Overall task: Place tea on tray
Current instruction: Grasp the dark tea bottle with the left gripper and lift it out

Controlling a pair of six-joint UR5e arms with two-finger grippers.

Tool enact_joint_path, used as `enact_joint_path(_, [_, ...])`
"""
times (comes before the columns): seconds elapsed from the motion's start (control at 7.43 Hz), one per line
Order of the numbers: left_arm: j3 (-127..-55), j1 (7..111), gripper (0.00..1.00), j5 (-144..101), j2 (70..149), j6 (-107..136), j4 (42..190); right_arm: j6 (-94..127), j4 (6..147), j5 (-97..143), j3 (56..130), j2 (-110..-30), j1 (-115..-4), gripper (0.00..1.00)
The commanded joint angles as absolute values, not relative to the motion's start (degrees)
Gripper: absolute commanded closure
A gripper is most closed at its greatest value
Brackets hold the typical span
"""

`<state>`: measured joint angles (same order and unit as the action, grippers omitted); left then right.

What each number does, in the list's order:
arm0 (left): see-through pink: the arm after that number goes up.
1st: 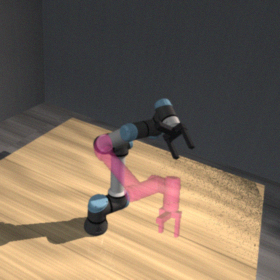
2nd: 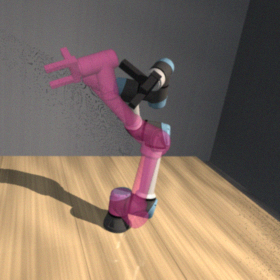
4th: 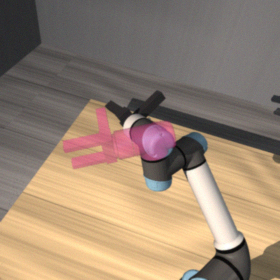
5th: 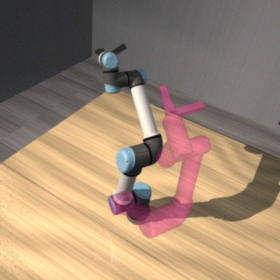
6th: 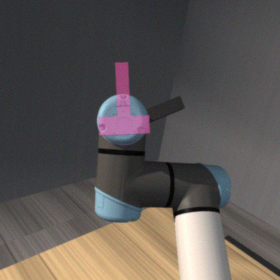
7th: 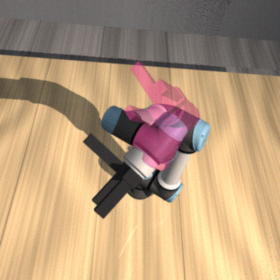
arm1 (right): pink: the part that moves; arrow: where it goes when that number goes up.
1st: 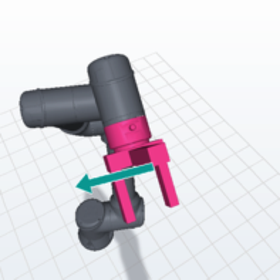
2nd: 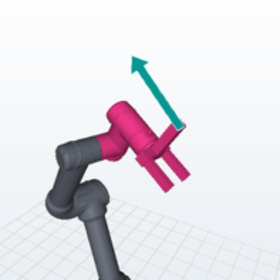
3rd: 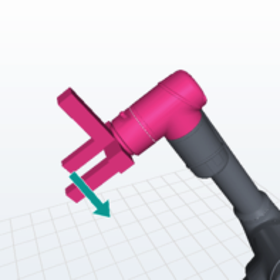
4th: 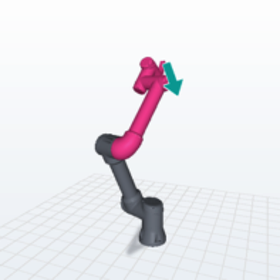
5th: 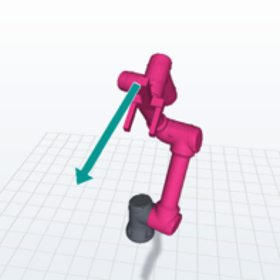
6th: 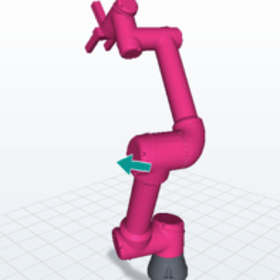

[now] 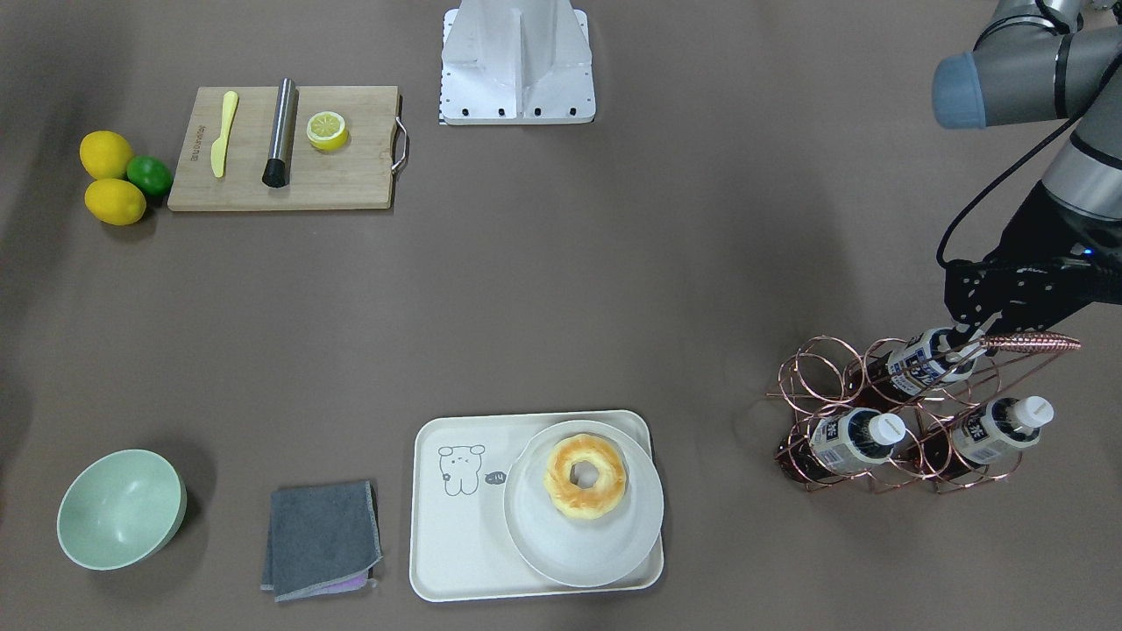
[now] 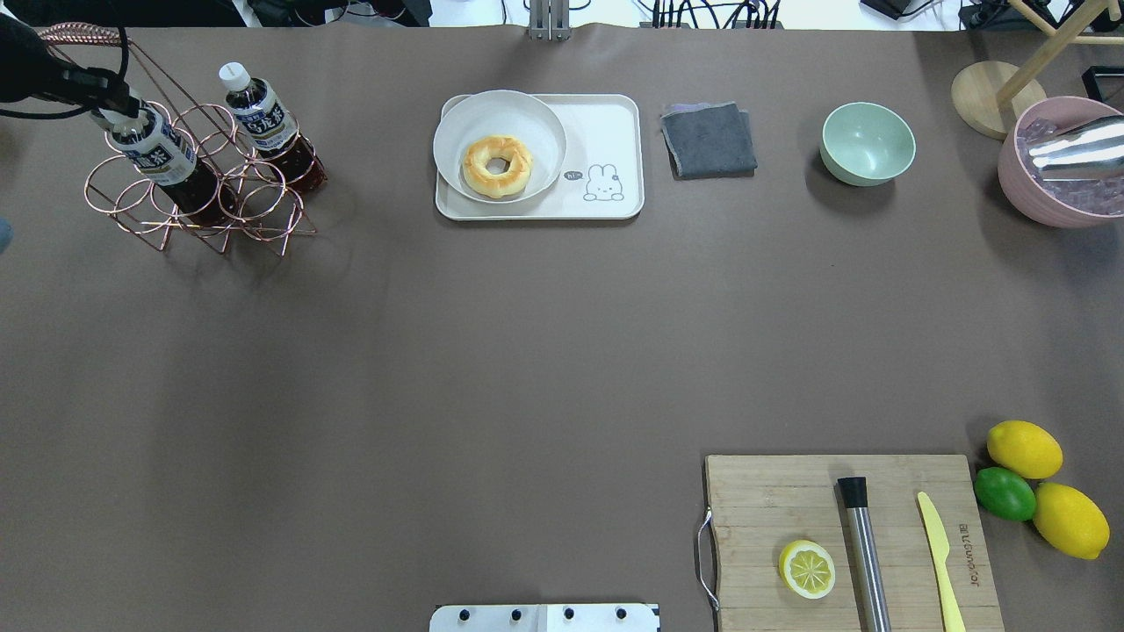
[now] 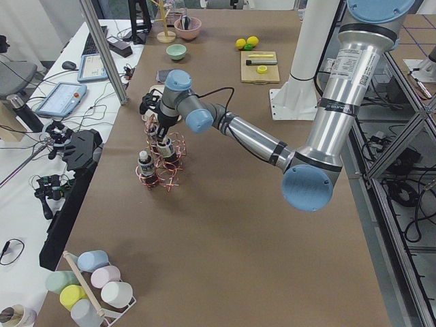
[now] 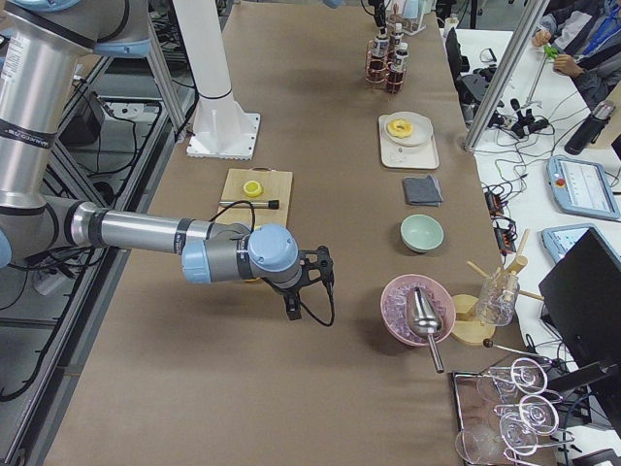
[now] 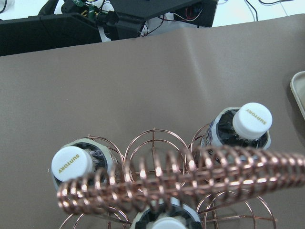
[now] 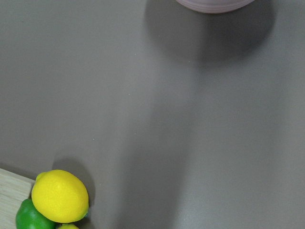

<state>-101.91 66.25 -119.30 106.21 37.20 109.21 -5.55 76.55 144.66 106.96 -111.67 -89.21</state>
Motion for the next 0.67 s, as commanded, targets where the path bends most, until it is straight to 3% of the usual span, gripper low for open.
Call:
enact_joint_path(0.0, [-108.3, 69.9, 1.0, -120.0, 109.4, 36.7, 98.8, -5.5, 76.6, 144.7, 107.0, -111.6, -89.2, 0.0])
enact_joint_path(0.54, [-123.4, 68.8, 1.0, -120.6, 111.0, 38.2, 78.9, -5.3, 76.6, 144.7, 107.0, -111.4, -89.2, 0.0])
